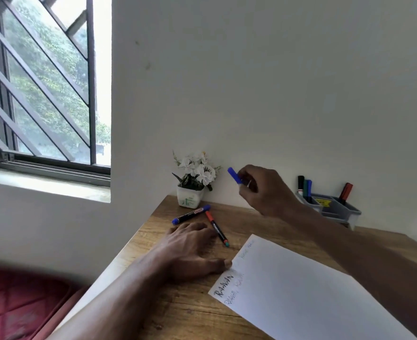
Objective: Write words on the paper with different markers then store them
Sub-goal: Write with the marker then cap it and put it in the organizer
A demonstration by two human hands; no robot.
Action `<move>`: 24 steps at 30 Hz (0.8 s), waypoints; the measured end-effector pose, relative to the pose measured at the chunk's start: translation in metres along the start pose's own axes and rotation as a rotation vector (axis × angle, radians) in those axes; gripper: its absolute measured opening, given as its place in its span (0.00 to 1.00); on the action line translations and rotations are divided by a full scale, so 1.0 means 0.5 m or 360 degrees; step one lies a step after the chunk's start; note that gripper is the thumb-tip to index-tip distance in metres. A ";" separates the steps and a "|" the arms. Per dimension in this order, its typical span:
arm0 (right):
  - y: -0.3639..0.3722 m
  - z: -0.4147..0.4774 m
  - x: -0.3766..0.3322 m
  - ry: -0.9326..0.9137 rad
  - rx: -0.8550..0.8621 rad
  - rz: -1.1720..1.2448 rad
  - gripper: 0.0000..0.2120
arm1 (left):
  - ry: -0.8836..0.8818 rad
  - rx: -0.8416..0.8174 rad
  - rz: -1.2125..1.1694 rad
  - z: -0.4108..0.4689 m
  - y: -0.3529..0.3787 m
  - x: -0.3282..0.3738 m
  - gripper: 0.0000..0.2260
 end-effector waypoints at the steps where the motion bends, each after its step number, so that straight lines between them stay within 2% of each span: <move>1: -0.017 -0.033 -0.005 -0.0093 0.0024 -0.0047 0.07 | 0.0009 0.0035 -0.0018 -0.001 -0.003 0.002 0.40; 8: 0.008 -0.257 -0.019 -0.0349 -0.0013 -0.0185 0.14 | 0.0203 0.0513 0.0062 -0.034 -0.042 0.041 0.40; 12: 0.043 -0.274 -0.006 -0.0343 -0.0173 -0.0161 0.14 | 0.0333 0.0617 0.0272 -0.049 -0.034 0.068 0.29; 17: 0.044 -0.277 0.004 -0.0358 -0.0111 -0.0122 0.15 | 0.0493 0.0796 0.0350 -0.065 -0.024 0.105 0.13; 20: 0.041 -0.277 0.005 -0.0391 -0.0090 -0.0034 0.14 | 0.0492 0.0882 0.0259 -0.071 -0.024 0.110 0.12; 24: 0.042 -0.276 0.005 -0.0431 -0.0103 0.0016 0.16 | 0.0508 0.0871 0.0170 -0.076 -0.022 0.120 0.13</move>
Point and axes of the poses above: each hand's wrist, its own z-axis towards the middle knuckle, its own y-axis out of the palm, x = y × z, the point moved 5 cm from there along z, towards the middle knuckle, and after that the axes turned 5 degrees about -x, right-handed, at the moved point
